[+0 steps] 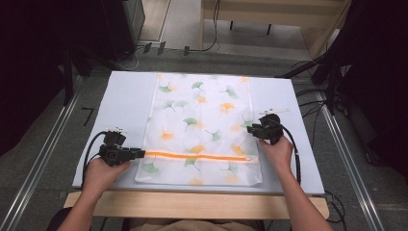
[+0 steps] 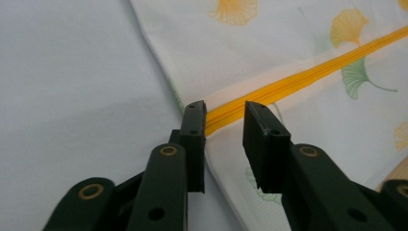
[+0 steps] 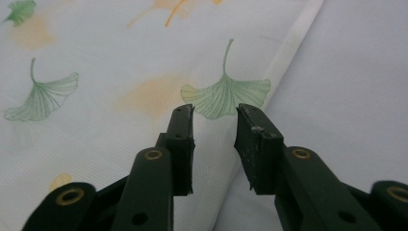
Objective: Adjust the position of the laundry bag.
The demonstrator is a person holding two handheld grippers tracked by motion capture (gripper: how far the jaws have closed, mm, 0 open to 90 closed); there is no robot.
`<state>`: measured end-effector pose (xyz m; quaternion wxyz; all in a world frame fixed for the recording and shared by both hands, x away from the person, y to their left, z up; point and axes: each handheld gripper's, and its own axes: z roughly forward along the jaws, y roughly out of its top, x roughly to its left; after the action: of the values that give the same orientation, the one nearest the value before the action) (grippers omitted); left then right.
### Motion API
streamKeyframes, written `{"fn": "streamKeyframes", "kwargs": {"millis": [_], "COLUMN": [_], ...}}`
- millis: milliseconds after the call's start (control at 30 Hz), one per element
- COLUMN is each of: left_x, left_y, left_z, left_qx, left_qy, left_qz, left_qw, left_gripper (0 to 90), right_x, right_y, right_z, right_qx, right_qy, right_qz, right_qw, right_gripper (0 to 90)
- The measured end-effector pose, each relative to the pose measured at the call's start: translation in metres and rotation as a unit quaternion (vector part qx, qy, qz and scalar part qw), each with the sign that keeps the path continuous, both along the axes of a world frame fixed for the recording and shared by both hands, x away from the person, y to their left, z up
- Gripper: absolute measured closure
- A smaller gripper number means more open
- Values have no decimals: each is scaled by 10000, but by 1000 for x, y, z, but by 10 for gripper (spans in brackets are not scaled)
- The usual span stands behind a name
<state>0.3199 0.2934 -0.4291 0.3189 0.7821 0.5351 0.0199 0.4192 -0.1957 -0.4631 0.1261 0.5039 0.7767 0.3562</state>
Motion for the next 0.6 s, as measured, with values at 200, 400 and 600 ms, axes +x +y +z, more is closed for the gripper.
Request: {"fn": "streamKeyframes", "kwargs": {"millis": [200,400,600], "left_x": [0,0,-2], "left_y": [-8,-19,-29], "left_z": [6,15,26], "left_qx": [-20,-84,-242], "left_qy": [-117,-284,-410], "left_qz": [-162,-353,-509], "left_qw": [9998,9989,9976], "left_gripper": [613,506,453], "right_x": [-6,-17,-37], "right_y": [-4,-3,-2], "right_z": [7,13,21], "right_qx": [88,68,41], "right_qy": [-97,-70,0], "right_qz": [56,213,501], "right_qw": [9999,9997,9987], "right_gripper": [659,649,658]}}
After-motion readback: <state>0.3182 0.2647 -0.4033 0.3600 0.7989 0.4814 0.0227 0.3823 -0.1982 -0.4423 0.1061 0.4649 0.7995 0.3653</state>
